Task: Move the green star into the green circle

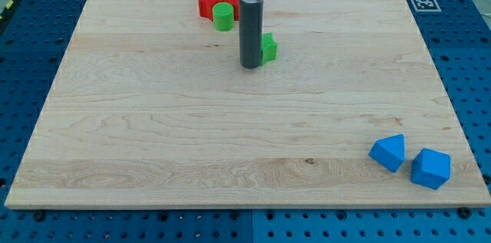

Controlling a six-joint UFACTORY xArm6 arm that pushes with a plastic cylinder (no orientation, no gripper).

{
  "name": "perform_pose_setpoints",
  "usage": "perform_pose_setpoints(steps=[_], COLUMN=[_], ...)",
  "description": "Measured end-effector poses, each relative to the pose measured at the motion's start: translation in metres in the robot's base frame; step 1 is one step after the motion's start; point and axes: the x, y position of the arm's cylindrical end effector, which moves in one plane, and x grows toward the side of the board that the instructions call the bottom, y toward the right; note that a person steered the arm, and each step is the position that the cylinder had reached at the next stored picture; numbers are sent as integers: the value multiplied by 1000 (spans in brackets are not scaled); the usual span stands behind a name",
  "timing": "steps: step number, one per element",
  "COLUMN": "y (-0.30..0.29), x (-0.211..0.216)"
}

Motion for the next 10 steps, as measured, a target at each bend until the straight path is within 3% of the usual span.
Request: perform_pose_setpoints(steps=[2,6,7,8,10], y=[38,15,73,80,46], x=[43,18,29,29,15])
